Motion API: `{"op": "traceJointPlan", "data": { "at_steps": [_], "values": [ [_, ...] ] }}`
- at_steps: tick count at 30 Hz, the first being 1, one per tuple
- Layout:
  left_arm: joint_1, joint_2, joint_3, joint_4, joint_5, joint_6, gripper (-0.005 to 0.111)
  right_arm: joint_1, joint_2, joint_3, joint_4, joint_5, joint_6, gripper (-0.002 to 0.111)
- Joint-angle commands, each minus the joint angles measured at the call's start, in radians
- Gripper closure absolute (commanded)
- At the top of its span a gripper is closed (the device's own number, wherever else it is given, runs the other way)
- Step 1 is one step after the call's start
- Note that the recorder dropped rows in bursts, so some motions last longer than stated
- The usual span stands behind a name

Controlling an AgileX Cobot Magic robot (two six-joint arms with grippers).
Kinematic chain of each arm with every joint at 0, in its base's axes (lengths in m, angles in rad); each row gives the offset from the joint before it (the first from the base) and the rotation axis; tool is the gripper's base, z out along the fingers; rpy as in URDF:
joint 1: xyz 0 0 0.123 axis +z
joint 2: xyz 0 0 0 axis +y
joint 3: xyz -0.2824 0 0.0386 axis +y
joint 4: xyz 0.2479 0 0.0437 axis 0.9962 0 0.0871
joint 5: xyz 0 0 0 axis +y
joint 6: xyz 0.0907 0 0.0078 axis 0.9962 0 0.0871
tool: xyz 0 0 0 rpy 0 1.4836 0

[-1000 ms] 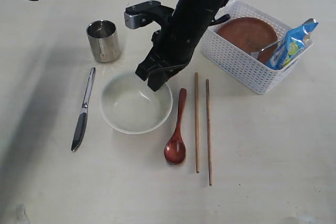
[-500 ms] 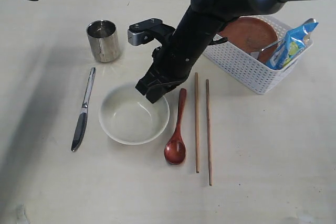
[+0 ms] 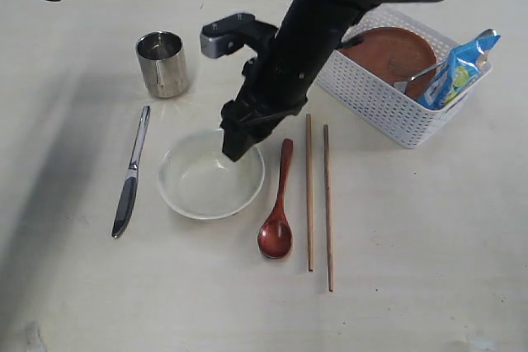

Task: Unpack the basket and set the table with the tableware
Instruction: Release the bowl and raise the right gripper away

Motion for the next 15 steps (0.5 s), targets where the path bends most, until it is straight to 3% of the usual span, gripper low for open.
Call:
{"op": "traceJointPlan", "data": {
  "at_steps": [1,5,9,15],
  "values": [
    [0.003,-0.006,0.007,-0.006,0.003,0.003,0.001,-0.047,-0.211,-0.087,-0.293,0.000,0.219,0.043],
    [0.003,-0.006,0.007,-0.008,0.003,0.003,0.001,-0.199,-0.360,-0.087,-0.620,-0.069,0.558,0.043],
    [0.003,-0.006,0.007,-0.008,0.003,0.003,0.001,-0.424,-0.360,-0.085,-0.652,-0.048,0.727,0.043],
    [0.003,-0.006,0.007,-0.010,0.003,-0.001,0.001,-0.566,-0.289,-0.039,-0.652,-0.072,0.809,0.043]
  ]
}}
